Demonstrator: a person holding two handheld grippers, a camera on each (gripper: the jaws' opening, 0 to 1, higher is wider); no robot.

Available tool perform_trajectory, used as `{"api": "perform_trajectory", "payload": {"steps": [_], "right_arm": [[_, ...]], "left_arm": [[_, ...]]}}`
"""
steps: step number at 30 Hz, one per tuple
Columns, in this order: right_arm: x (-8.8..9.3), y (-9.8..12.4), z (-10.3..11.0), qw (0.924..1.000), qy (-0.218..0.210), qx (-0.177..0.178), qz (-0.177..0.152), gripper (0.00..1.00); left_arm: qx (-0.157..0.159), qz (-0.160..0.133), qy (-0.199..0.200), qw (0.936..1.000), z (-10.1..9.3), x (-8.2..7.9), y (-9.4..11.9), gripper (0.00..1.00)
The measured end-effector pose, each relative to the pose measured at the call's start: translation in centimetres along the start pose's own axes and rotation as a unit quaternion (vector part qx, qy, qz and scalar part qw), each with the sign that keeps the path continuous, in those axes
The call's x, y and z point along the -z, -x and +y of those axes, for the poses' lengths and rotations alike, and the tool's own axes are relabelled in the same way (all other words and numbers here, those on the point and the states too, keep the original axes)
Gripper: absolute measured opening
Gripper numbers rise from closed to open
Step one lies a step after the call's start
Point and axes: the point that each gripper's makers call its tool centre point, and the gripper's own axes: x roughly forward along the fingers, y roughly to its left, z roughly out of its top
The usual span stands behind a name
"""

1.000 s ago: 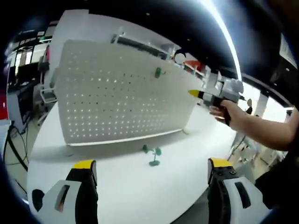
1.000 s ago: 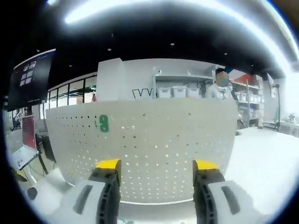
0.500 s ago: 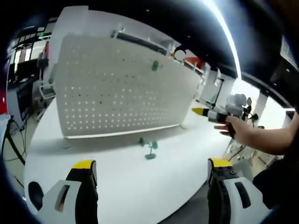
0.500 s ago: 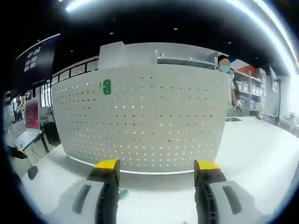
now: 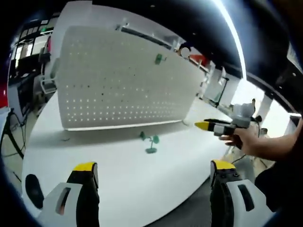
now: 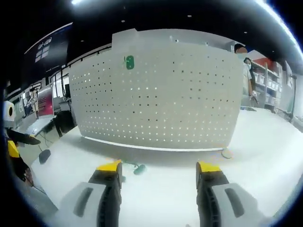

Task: Insert the hook assembly into the mounting plate slot until the hook locks in place.

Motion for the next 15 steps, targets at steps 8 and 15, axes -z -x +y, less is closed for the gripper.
{"api": "perform_trajectory", "payload": {"steps": [8,15], "right_arm": [[3.8,0.8,3.8,0.9967,0.002,-0.063,0.051,0.56],[5.7,1.4,6.0,0.9923,-0.001,-0.097,0.077,0.54]], "left_arm": [[-0.015,0.014,-0.02,0.9996,0.2,0.5,0.0,1.0],[-0.017,0.033,-0.016,0.9992,0.2,2.0,-0.1,1.0]]}}
